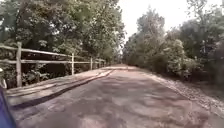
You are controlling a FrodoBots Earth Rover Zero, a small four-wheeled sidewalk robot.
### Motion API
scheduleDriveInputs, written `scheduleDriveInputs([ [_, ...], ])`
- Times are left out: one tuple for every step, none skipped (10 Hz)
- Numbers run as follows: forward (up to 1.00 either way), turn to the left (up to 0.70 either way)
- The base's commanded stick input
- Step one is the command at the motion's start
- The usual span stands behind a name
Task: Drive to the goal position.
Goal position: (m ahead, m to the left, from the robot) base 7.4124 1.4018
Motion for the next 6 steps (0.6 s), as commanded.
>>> scheduleDriveInputs([
  [0.70,0.00],
  [0.70,0.00],
  [0.70,0.00],
  [0.70,0.00],
  [0.70,0.00],
  [0.70,0.00],
])
